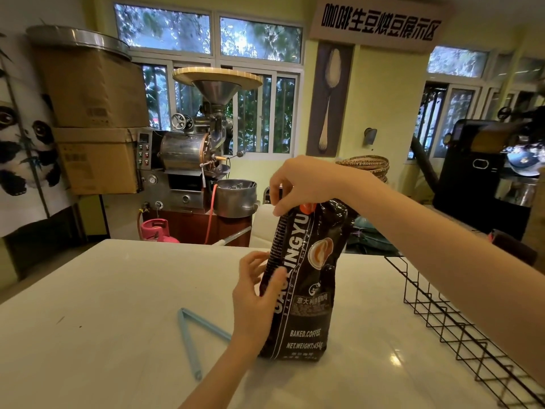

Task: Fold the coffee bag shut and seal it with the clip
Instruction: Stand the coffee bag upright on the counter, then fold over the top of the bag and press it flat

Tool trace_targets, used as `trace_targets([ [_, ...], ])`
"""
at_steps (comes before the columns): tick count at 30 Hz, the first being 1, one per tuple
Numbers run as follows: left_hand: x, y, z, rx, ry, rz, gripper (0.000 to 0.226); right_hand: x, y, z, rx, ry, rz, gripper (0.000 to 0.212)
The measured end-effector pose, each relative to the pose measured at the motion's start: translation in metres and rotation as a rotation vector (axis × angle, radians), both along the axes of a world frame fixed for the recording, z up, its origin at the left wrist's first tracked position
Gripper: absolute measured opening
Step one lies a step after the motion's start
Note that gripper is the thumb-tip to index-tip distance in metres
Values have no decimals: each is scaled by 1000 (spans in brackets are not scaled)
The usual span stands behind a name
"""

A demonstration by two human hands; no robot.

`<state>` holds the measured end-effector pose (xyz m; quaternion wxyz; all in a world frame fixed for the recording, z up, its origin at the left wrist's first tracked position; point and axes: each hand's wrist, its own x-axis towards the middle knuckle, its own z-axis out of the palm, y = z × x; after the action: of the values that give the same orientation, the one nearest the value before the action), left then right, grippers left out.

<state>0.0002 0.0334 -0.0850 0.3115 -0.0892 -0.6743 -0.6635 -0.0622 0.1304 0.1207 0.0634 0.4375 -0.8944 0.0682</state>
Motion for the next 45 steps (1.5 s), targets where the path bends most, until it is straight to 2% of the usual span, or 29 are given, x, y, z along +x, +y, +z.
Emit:
trace_targets([
  [3,1,2,8,-54,38,18,25,-1,-4,-9,-40,26,49,25],
  [9,-1,-3,7,-34,-41,-29,32,1,-3,-29,78,436,94,28],
  [14,2,4,10,-54,-47,-54,38,5,2,-39,29,670,136,48],
  [17,5,6,6,-31,-39,-62,31,9,2,-38,-118,657,92,55],
  [22,11,14,-4,17,-24,21,21,13,-7,-34,-181,636,54,60],
  [25,12,16,-5,15,-17,66,22,13,-10,-37,-238,612,79,55],
  [28,12,9,0,2,29,40,12,15,-15,-37,-303,581,117,44],
  [31,10,5,8,11,15,21,17,16,-18,-38,-315,599,99,45],
  [36,12,8,7,-10,28,106,22,18,-21,-39,-382,623,112,47],
  [40,14,8,2,26,44,141,16,22,-26,-41,-288,714,101,43],
  [42,12,7,3,31,41,147,16,26,-26,-35,-225,677,112,39],
  [45,9,5,4,30,36,155,19,30,-10,-24,-382,592,133,33],
])
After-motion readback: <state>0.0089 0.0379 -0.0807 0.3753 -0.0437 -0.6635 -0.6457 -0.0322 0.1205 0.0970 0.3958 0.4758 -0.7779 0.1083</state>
